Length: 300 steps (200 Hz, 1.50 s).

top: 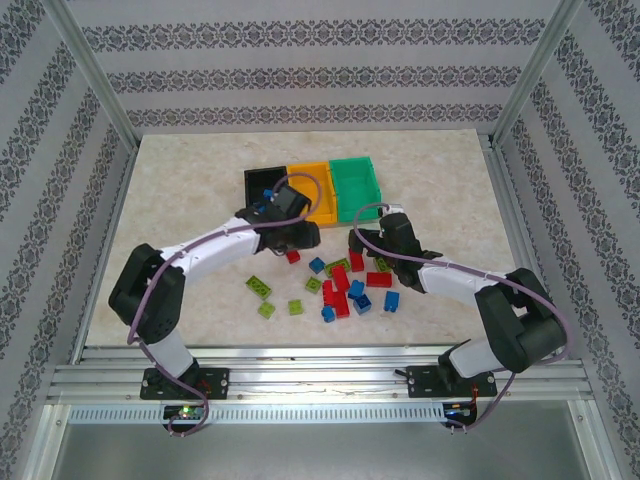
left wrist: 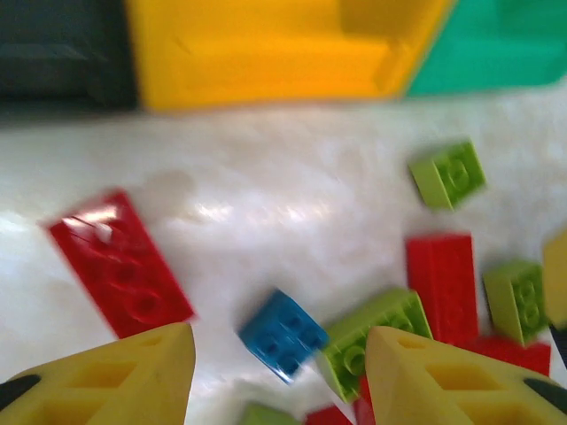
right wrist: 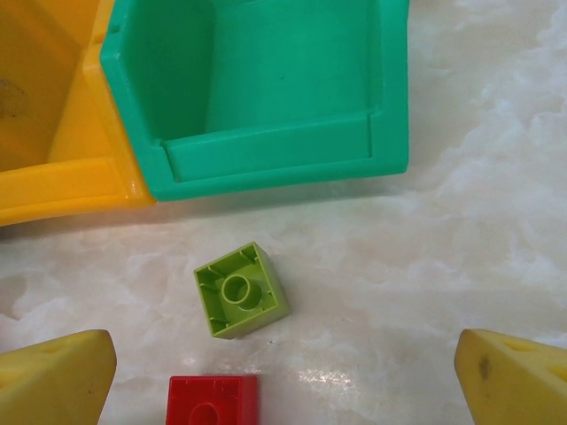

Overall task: Sort the legos into containers by color
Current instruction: Pick up the lego from the center of the table.

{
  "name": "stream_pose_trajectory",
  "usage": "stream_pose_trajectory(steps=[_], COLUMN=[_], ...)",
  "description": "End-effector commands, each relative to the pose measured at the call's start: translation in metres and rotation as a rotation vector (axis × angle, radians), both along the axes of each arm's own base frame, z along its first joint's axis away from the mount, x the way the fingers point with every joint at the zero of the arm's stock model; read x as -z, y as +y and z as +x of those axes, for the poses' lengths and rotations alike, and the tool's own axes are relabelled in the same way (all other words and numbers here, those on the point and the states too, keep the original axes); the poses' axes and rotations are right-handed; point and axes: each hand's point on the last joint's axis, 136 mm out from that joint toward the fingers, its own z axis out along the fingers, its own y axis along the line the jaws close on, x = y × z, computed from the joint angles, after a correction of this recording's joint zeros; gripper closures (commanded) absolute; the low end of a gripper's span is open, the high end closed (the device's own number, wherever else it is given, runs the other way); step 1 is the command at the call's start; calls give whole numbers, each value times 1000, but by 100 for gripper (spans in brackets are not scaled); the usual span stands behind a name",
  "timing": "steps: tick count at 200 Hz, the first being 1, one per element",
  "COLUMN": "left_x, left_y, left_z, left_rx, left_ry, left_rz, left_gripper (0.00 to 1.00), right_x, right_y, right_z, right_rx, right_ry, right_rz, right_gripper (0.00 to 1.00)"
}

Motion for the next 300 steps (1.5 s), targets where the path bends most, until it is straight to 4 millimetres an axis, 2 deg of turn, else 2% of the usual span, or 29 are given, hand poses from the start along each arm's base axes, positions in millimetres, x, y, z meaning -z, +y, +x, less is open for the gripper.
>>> stream_pose_trajectory(steps=[1,28,82,117,142,161,181,213,246,275,300], left_x=[4,24,45,46,51,60,67,68,68,80,89], left_y=[-28,-32,-16,-26,-19,-17,-9,-8,-16,-23,-20], left_z=[-7,-12,-19,-31,-41,-48,-46,-35,-26,-25,-24], left_rx=[83,133,223,431,545,637,674,689,700,709,693], left_ry=[-21,34,84,50,66,112,139,113,118,167,189], left_rz=[7,128,300,280,321,352,419,430,401,386,407], left_gripper=[46,46,45,42,35,35,35,36,37,39,44], right_x=[-6,-7,-9,-8,-7,-9,-10,-9,-8,-9,-13], right_y=[8,8,6,8,8,8,8,7,7,6,5], right_z=[4,4,4,4,4,3,3,3,4,4,4], right_rx=[-12,-15,-9,-13,-13,-12,-12,-11,-11,-8,-8], right_ry=[-16,-14,-27,-16,-17,-19,-27,-23,-19,-27,-33], right_rz=[16,12,10,13,12,14,18,9,2,3,4], right_gripper=[2,2,2,2,2,2,2,2,2,2,2])
